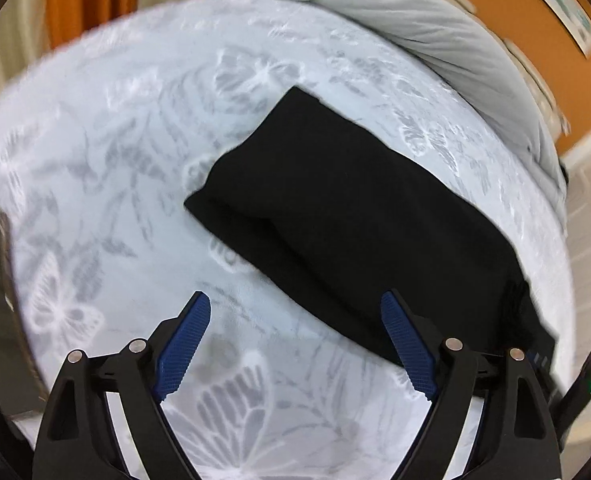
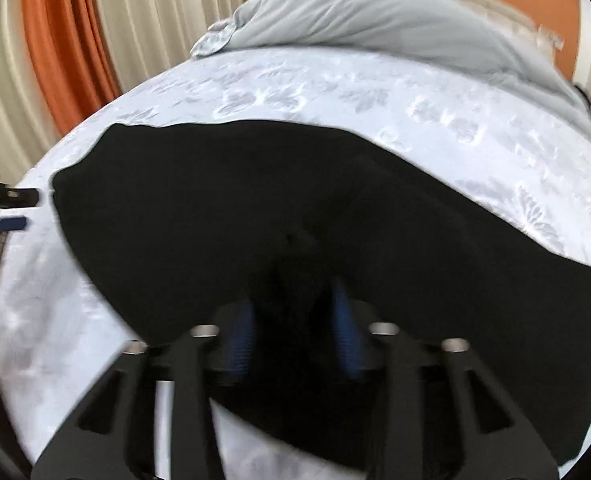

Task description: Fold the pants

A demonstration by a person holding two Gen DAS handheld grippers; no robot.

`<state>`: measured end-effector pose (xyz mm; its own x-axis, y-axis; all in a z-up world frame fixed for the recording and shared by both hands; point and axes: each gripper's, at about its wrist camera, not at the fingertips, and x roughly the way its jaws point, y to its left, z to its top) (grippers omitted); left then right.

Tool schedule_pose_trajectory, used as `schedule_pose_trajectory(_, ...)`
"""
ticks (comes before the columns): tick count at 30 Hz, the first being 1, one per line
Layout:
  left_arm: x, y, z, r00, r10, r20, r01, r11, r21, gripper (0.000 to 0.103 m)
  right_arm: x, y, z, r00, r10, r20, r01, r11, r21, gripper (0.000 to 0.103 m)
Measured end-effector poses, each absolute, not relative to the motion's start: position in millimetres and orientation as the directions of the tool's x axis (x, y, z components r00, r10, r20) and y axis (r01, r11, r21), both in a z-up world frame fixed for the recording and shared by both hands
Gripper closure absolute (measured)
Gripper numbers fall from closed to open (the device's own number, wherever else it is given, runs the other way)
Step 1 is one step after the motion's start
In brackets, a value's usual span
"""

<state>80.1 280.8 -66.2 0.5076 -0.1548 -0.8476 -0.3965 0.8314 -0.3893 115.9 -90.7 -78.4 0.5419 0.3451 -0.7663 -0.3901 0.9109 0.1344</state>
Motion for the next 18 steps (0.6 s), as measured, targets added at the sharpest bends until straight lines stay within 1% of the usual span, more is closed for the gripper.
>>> schedule_pose_trajectory(1,81.1,288.2,-69.5,0.511,-0.178,-0.841,-0.419,0.803,-0.425,0.019,110.1,-93.4,-68.6,0.559,0.366,-0.744,-0.392,0.907,0.151,0.042)
schedule_pose_trajectory(2,82.3,299.7,-73.9,0.521,-0.205,-0.829,-0.457,0.753,-0.474,0.019,104.8,-97.2,-58.7,0.579,0.372,-0.725,-0.391,0.908,0.154,0.033)
schedule_pose_trajectory(4,85.0,317.2,-81.7,0.536,-0.226,-0.813,-0.514,0.677,-0.527,0.019,95.3,-113.9,-40.8,0.628,0.342,-0.699,-0.36,0.924,0.128,0.024)
schedule_pose_trajectory(8,99.0,330.7,-97.5,0.531,-0.228,-0.816,-0.566,0.621,-0.542,0.018,91.9,-172.0,-28.6,0.672,0.285,-0.684,-0.221,0.958,0.182,0.023)
schedule_pose_trajectory(10,105.2,334.0,-105.8,0.551,-0.241,-0.799,-0.576,0.583,-0.573,0.012,94.3,-210.7,-31.1,0.67,0.249,-0.699,-0.113,0.965,0.235,0.021)
schedule_pose_trajectory(13,108.3,331.4,-104.0,0.604,-0.201,-0.771,-0.573,0.562,-0.596,0.012,94.7,-259.0,-40.5,0.648,0.207,-0.733,0.034,0.953,0.3,0.02)
schedule_pose_trajectory(14,110.3,328.0,-102.1,0.62,-0.188,-0.762,-0.562,0.571,-0.599,0.02,93.5,-278.7,-44.7,0.638,0.199,-0.744,0.091,0.94,0.329,0.02)
schedule_pose_trajectory(15,112.6,324.4,-100.2,0.634,-0.186,-0.75,-0.55,0.574,-0.607,0.061,91.4,-289.4,-46.8,0.633,0.195,-0.749,0.122,0.931,0.345,0.02)
schedule_pose_trajectory(16,117.3,321.7,-100.8,0.632,-0.202,-0.748,-0.543,0.574,-0.613,0.086,89.3,-302.8,-48.5,0.629,0.19,-0.754,0.154,0.92,0.36,0.02)
schedule_pose_trajectory(17,121.1,315.7,-98.5,0.627,-0.217,-0.748,-0.535,0.577,-0.617,0.091,85.9,-316.9,-49.0,0.629,0.177,-0.757,0.186,0.911,0.368,0.02)
schedule_pose_trajectory(18,120.4,307.7,-88.7,0.647,-0.186,-0.74,-0.528,0.591,-0.61,0.092,83.4,-324.9,-48.6,0.631,0.164,-0.758,0.202,0.909,0.365,0.02)
